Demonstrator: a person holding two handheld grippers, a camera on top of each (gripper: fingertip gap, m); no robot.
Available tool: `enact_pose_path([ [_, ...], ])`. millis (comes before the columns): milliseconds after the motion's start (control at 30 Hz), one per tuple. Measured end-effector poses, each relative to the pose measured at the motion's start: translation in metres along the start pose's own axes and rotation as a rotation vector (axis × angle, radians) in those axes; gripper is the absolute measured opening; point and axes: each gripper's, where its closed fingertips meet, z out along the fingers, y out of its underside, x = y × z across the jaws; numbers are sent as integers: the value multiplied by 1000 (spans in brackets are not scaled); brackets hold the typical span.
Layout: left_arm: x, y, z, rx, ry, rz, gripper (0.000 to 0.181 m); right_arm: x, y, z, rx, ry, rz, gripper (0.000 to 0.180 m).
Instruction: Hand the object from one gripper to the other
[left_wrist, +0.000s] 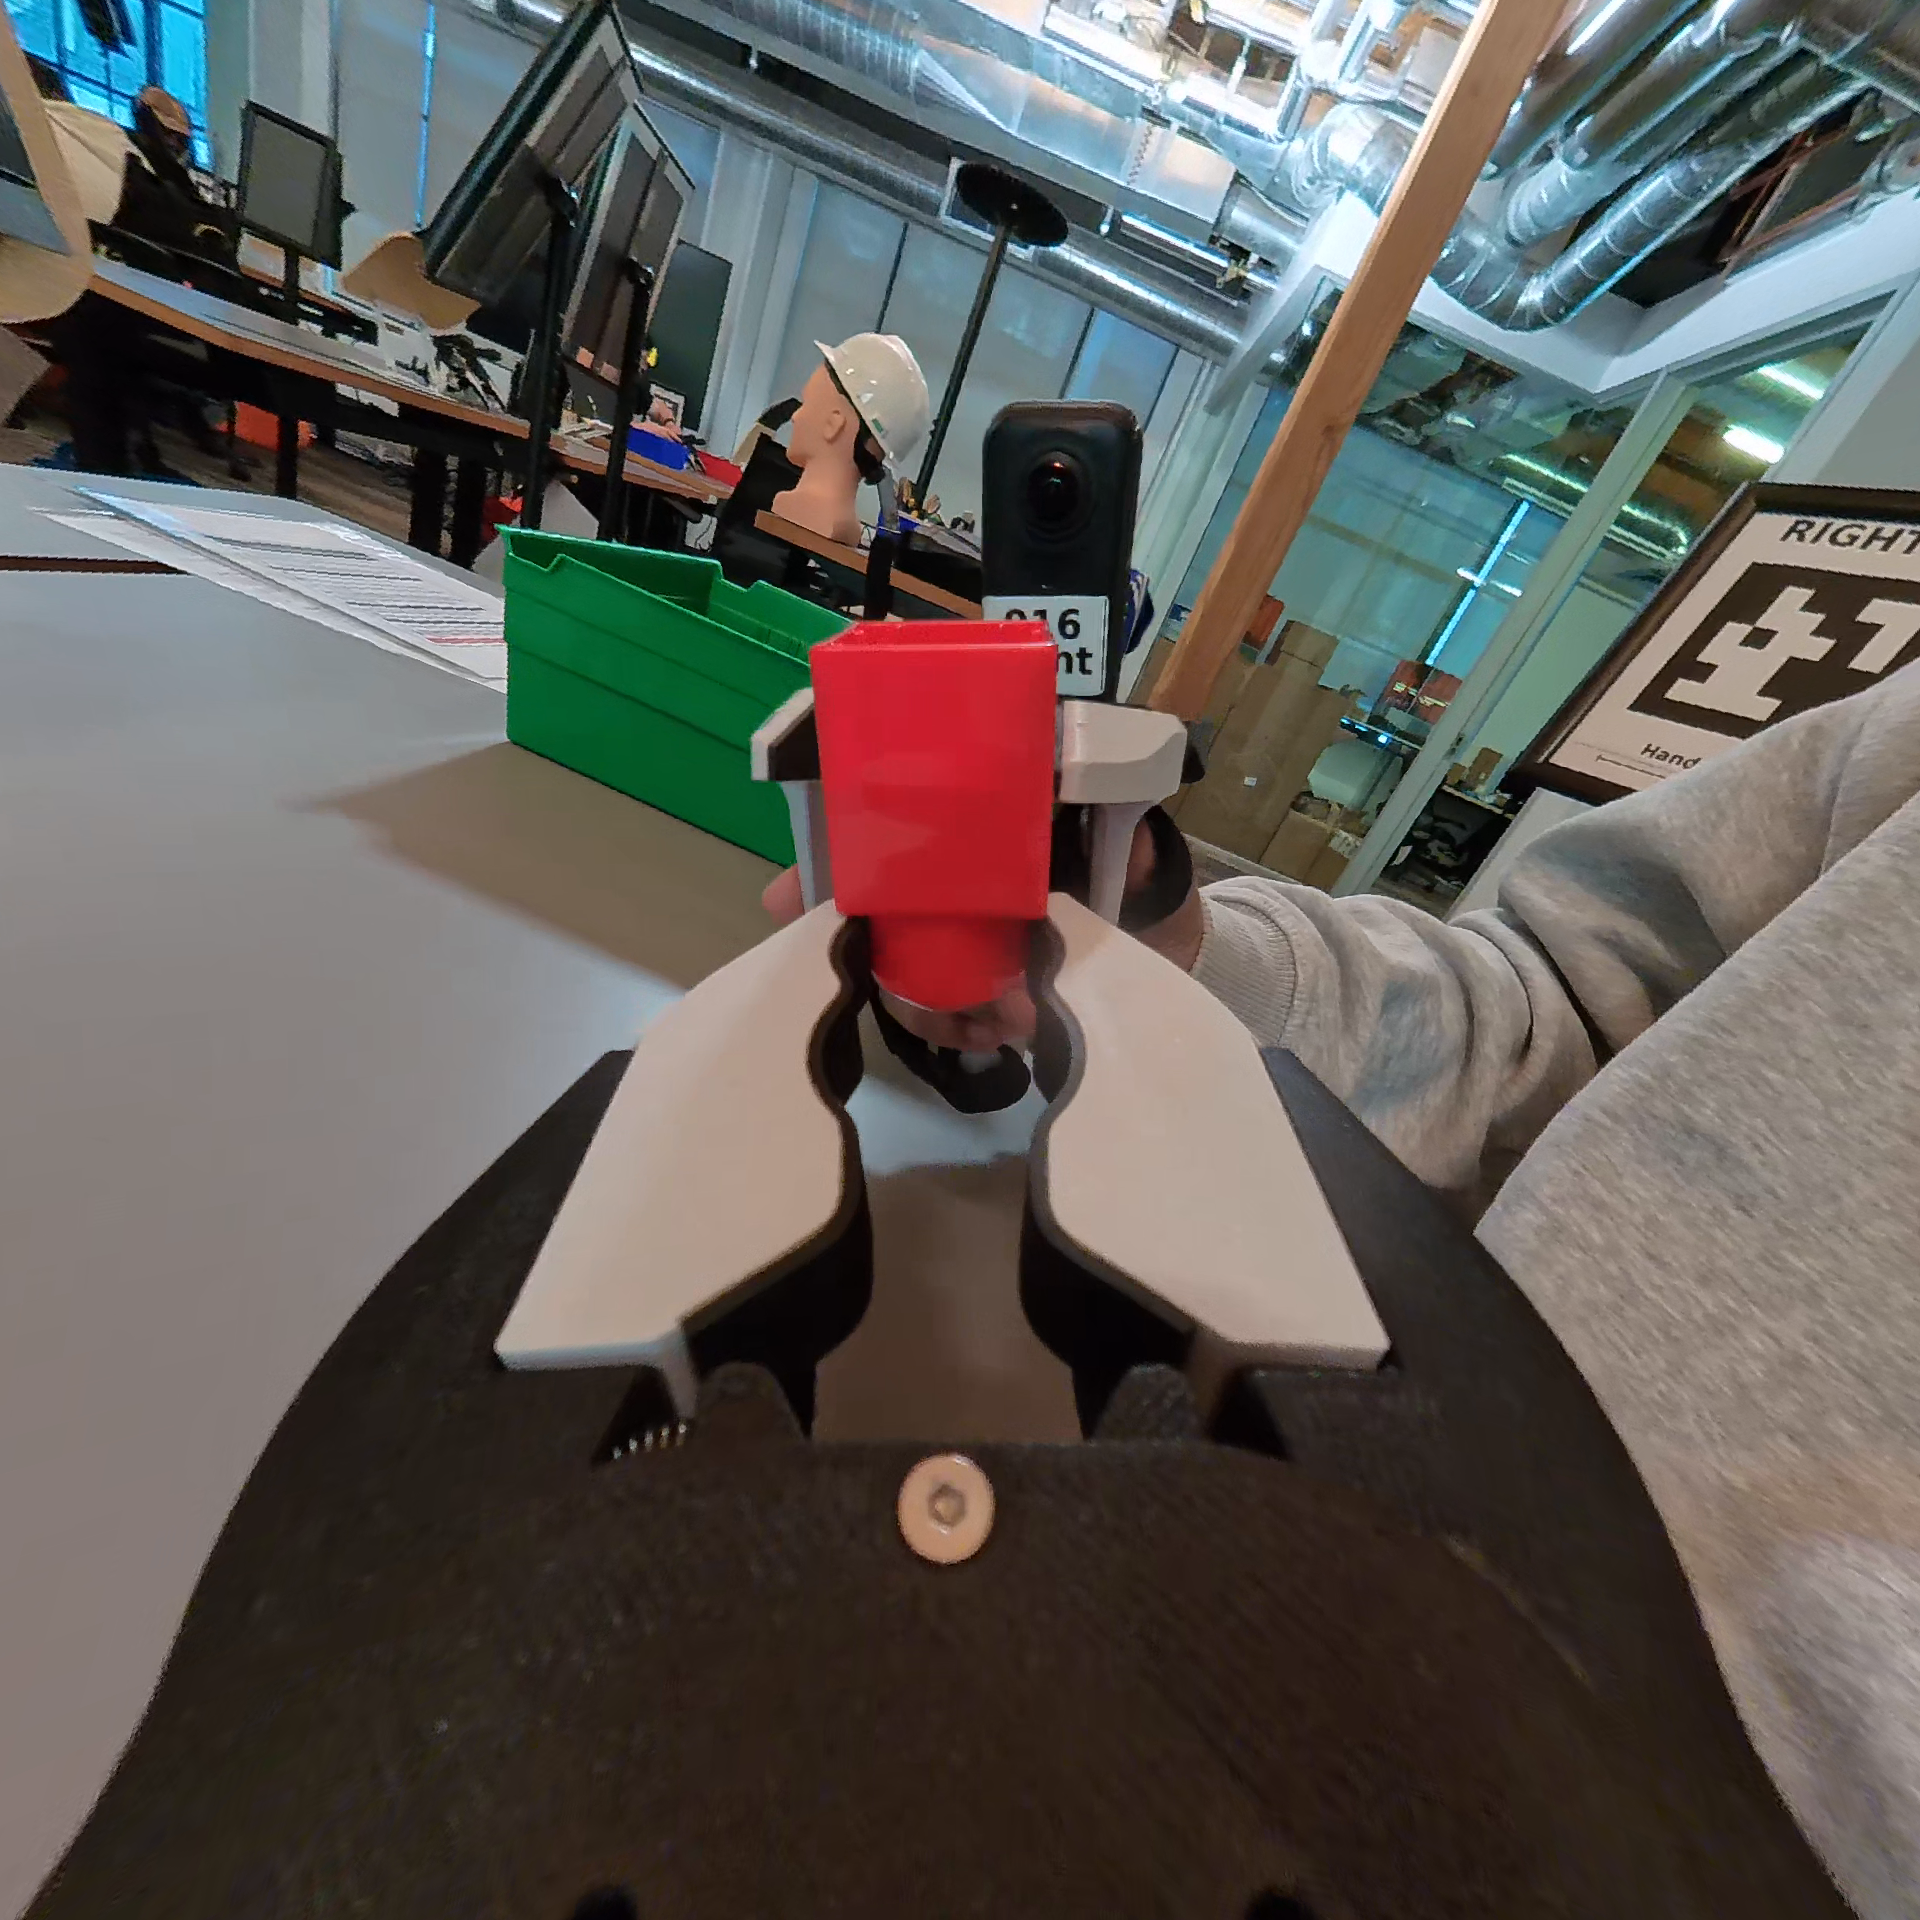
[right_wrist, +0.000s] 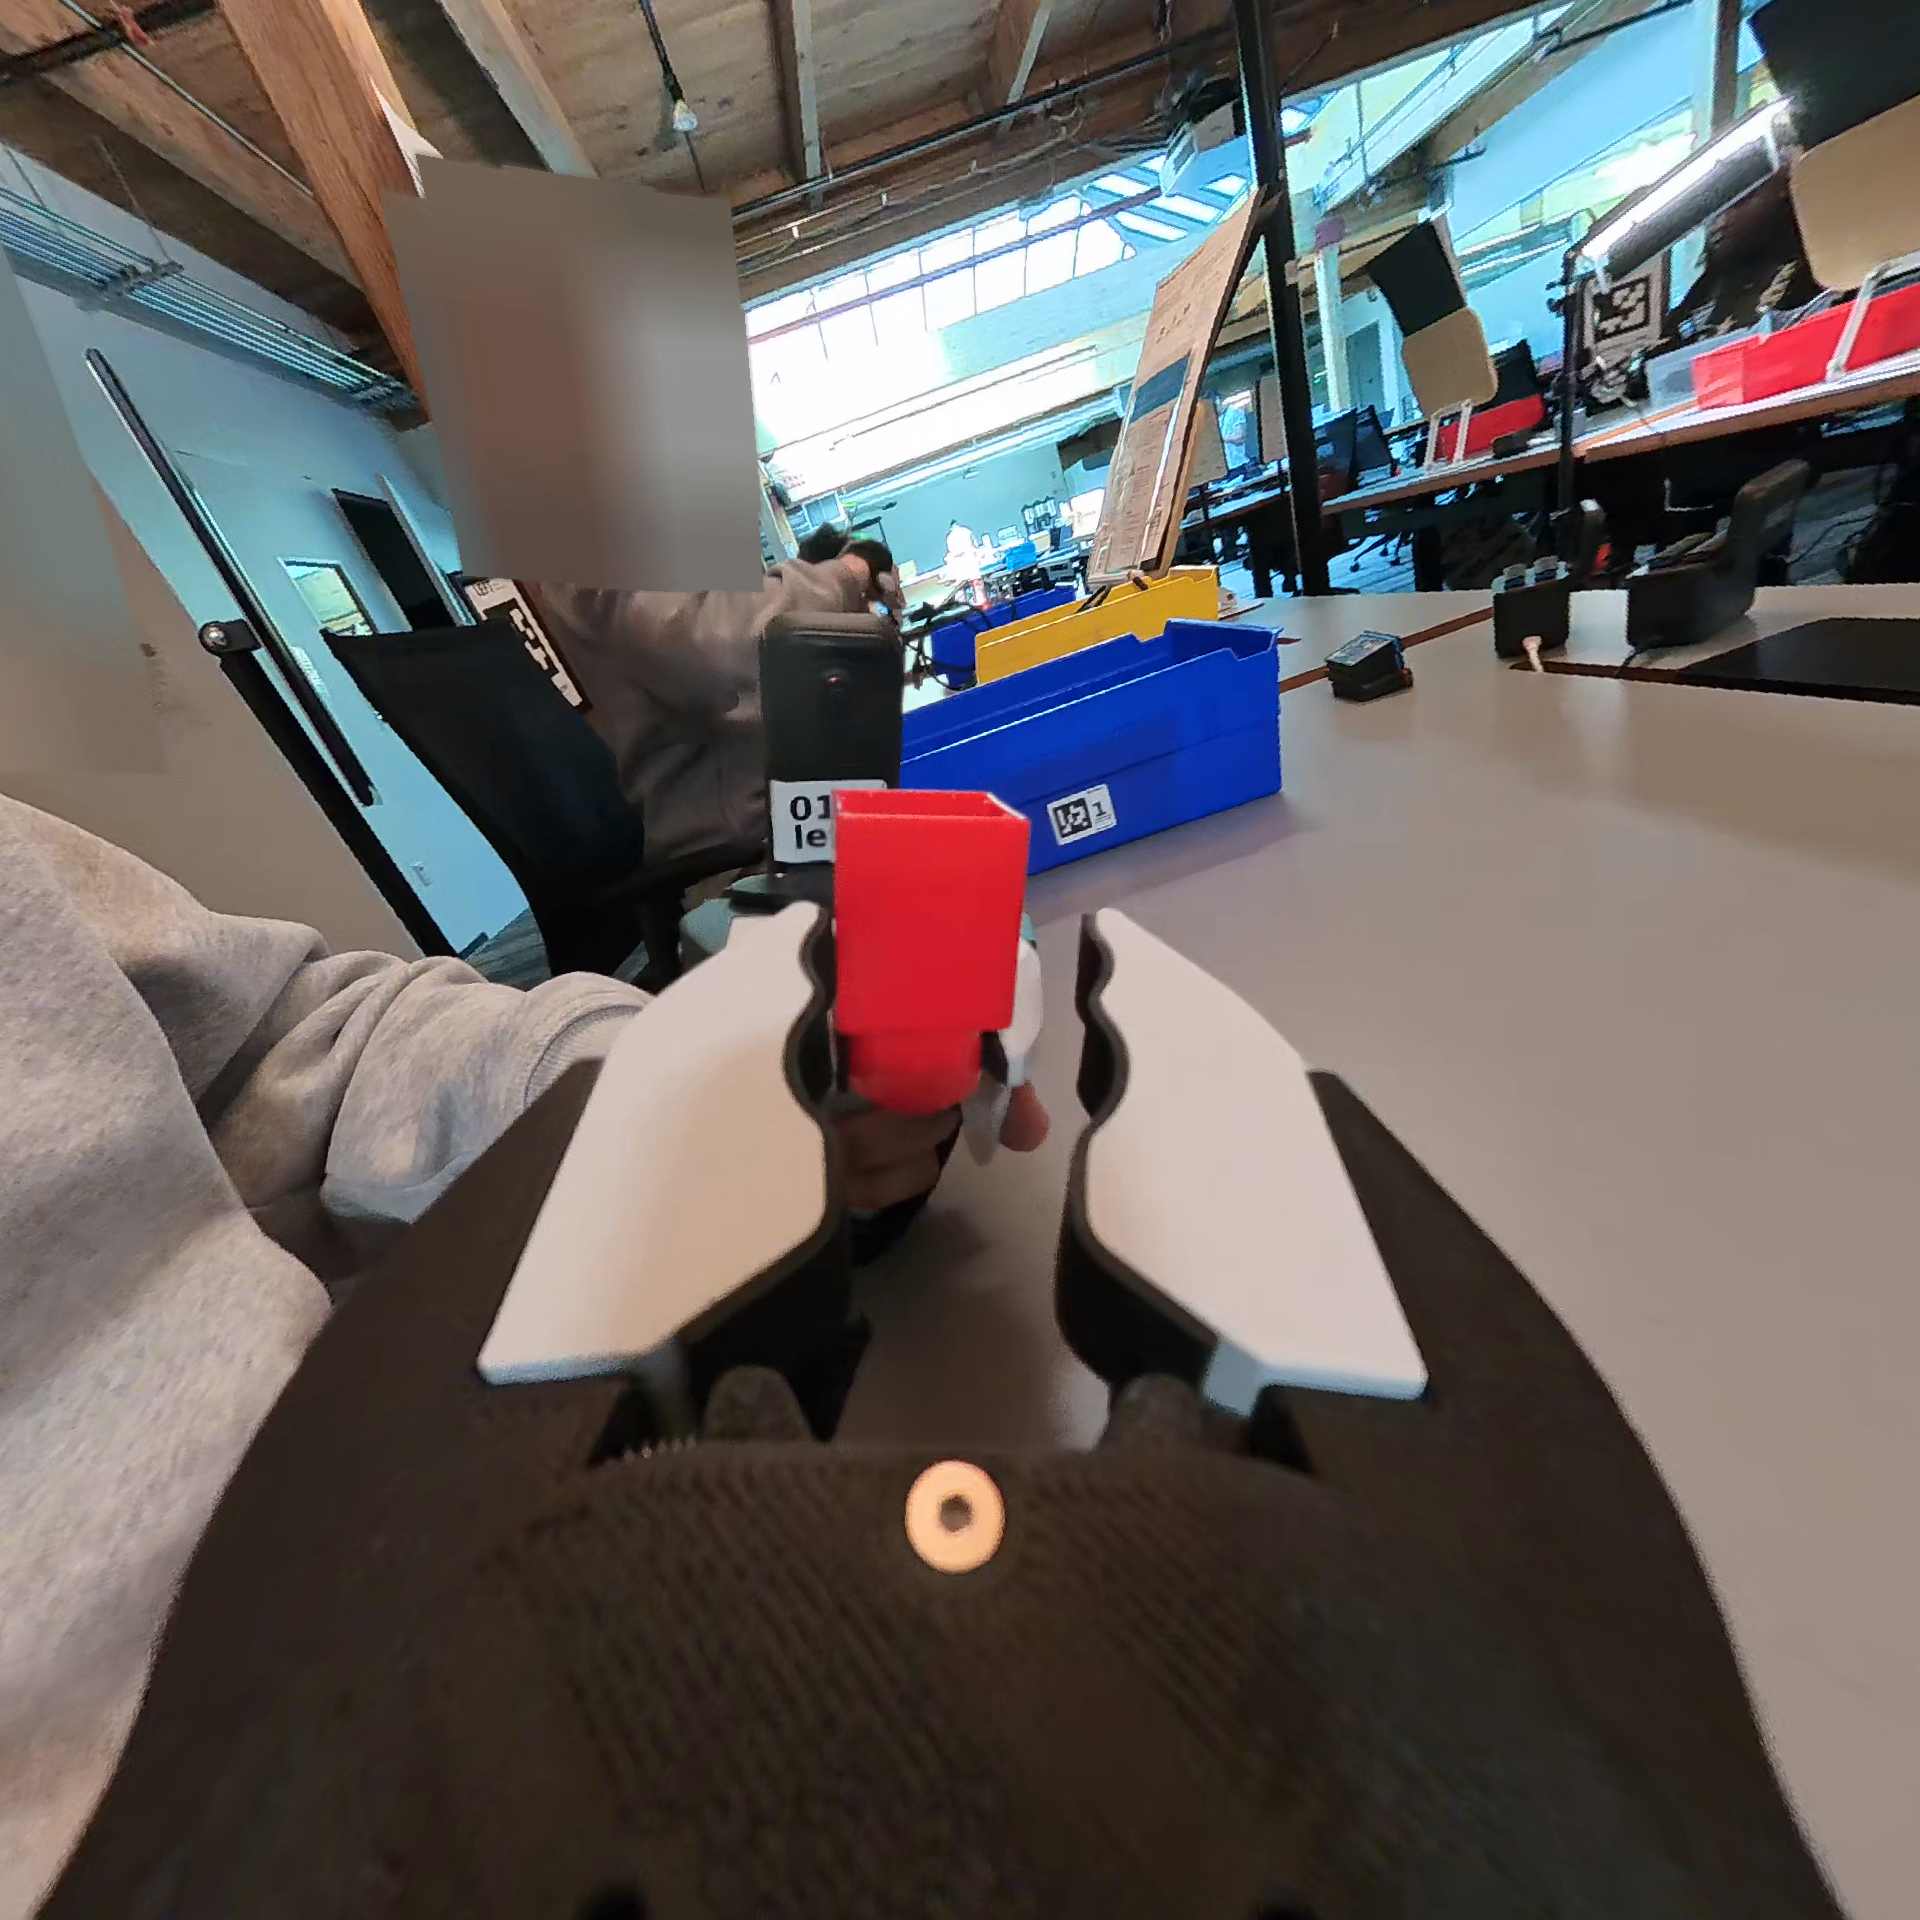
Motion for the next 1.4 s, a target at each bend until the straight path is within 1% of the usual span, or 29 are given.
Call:
enact_pose_path([
  [67, 0, 1, 0, -4, 0, 1, 29, -2, 2, 1, -13, -9, -5, 42],
  [133, -1, 1, 0, -3, 0, -6, 29, -4, 2, 1, -20, -18, -13, 35],
  [367, 0, 1, 1, 2, 5, -12, 29, -5, 2, 1, -28, -15, -14, 35],
  [533, -3, -2, 0, 24, -10, -19, 43, -3, 1, -1, -22, -7, -10, 35],
  [700, -4, -8, -3, 62, -15, -23, 49, -1, 1, -2, -21, -3, -2, 35],
  [867, -4, -22, -11, 145, -15, -33, 54, -1, 4, -1, -39, -6, 2, 35],
  [1000, -6, -29, -15, 183, -21, -43, 53, -2, 9, 2, -65, -7, -3, 35],
  [1300, -4, -26, -14, 160, -36, 3, 41, -3, 16, 5, -105, -6, -21, 35],
  [1400, -5, -28, -16, 171, -38, 0, 40, -3, 17, 5, -110, -7, -22, 35],
])
